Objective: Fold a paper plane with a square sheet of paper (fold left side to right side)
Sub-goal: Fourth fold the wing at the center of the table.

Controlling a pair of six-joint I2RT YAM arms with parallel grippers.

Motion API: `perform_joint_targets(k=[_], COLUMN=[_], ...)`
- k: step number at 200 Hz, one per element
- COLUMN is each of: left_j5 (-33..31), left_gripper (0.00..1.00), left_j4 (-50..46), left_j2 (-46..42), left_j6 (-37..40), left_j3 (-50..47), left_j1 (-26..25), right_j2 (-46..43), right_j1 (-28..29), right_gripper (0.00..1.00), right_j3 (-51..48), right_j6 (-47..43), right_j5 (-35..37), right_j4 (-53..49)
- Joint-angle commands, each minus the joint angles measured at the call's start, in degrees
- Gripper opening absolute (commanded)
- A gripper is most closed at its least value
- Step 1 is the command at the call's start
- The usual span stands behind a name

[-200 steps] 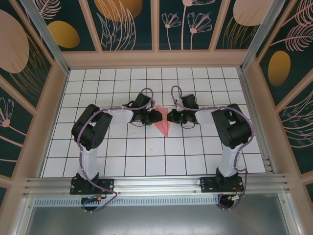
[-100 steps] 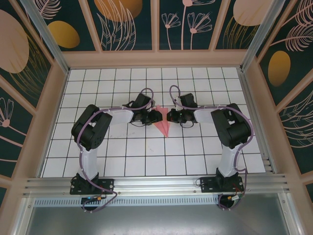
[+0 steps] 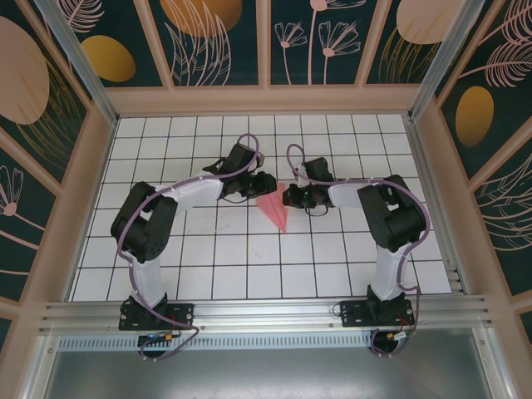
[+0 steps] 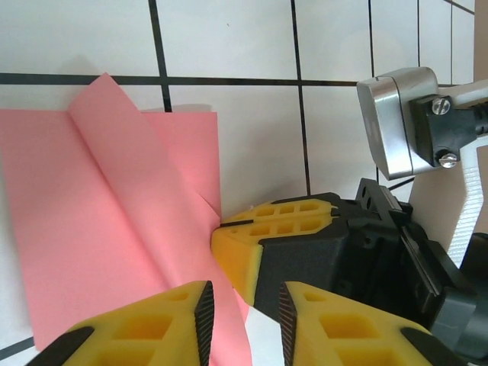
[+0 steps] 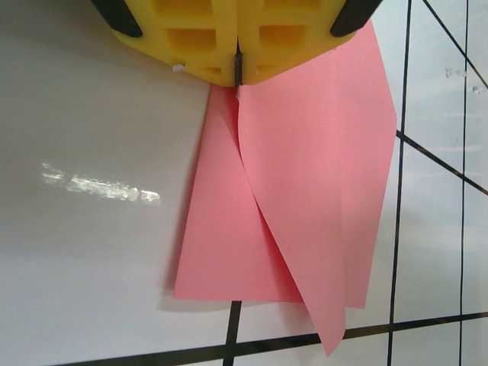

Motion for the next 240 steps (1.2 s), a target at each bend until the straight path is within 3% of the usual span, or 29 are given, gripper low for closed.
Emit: perform_joint_targets(k=[1, 74, 143, 202, 240], left_j5=[2.31, 1.71, 0.33, 0.06, 0.06], left_gripper=[0.31, 0.30, 0.29, 0.29, 0.29], left_j4=[0.05, -0.19, 0.20, 3.07, 3.32], left_j2=[3.37, 10.96, 13.73, 14.02, 13.84], left_j6=[0.40, 0.22, 0.38, -0.83, -0.84], left_j3=[2.03, 6.81, 4.46, -0.37, -0.64], left_j1=[0.13, 0.29, 0.53, 0.51, 0.47], right_j2=[3.81, 3.95, 1.25, -10.44, -17.75], right_j1=[1.62, 1.91, 1.83, 0.08, 0.97], right_gripper=[0.00, 0.00, 0.01, 0.25, 0.27], right_j3=[-0.34, -0.13, 0.41, 2.60, -2.04], right_j6=[-1.47, -1.63, -2.48, -4.15, -1.78], right_j5=[4.10, 4.56, 5.44, 8.69, 4.14], right_j4=[-4.09, -4.41, -4.17, -8.16, -9.02])
